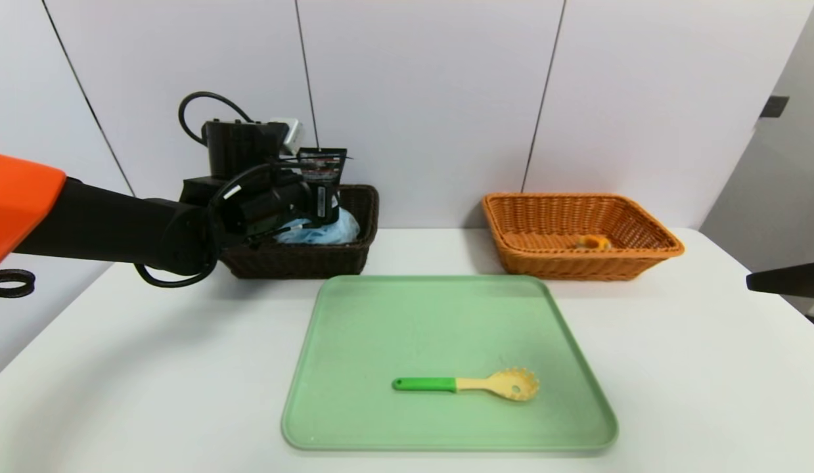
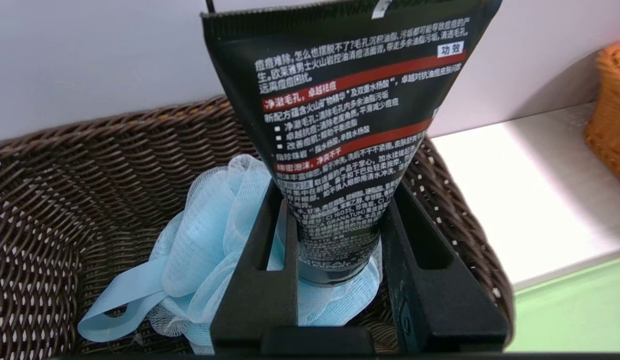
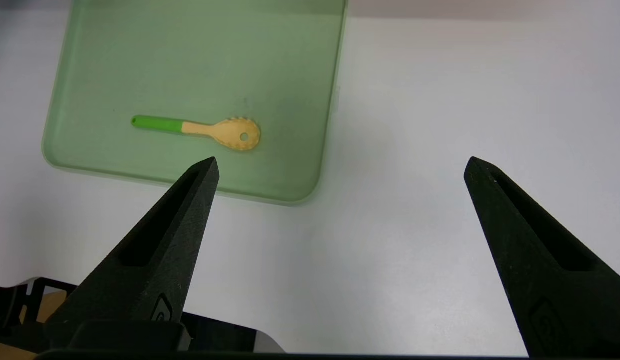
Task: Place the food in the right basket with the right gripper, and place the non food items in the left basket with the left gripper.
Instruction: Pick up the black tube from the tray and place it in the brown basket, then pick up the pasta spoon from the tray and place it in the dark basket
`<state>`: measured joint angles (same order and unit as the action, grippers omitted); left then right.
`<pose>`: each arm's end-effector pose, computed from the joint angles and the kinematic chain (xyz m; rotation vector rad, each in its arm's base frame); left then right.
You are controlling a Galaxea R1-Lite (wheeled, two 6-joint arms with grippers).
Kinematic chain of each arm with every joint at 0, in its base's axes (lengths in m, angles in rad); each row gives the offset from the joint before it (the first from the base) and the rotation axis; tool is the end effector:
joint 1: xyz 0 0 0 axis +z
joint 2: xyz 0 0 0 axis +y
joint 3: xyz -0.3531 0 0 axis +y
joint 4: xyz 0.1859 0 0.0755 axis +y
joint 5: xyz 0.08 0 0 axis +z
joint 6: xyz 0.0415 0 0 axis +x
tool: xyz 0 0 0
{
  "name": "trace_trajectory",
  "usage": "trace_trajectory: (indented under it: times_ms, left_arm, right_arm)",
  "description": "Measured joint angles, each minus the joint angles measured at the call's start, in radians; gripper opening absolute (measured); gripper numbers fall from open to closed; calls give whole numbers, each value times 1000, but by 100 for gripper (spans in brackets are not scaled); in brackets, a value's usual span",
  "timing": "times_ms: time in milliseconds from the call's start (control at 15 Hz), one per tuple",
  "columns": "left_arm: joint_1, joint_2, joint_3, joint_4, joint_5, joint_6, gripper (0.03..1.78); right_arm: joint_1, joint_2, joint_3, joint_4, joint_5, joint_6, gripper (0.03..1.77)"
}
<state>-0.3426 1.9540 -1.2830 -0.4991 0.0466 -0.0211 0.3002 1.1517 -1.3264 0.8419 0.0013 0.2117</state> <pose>0.4191 -0.1474 0.2503 0.0125 0.1724 -0.2935 0.1162 0.0360 0.3540 0.1027 0.6892 0.2186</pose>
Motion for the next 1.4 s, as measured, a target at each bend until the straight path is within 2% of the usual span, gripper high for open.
trace_trajectory:
  times_ms: [267,467,800,1400]
  left_arm:
    - [1,17,3,2,-1,-8,55]
    - [1,24,1,6,-2,-10,93]
    - [2,0,3,8,0,-10,130]
    - [11,-58,18,16,0,-9,157]
  right_arm:
    - [-1,-2,-2,0,-3,0,170]
    - [-1,-3,-2,0,-3,0,170]
    - [-2,-6,1,0,-1,2,170]
    - [-4,-51,34,0,1,2,170]
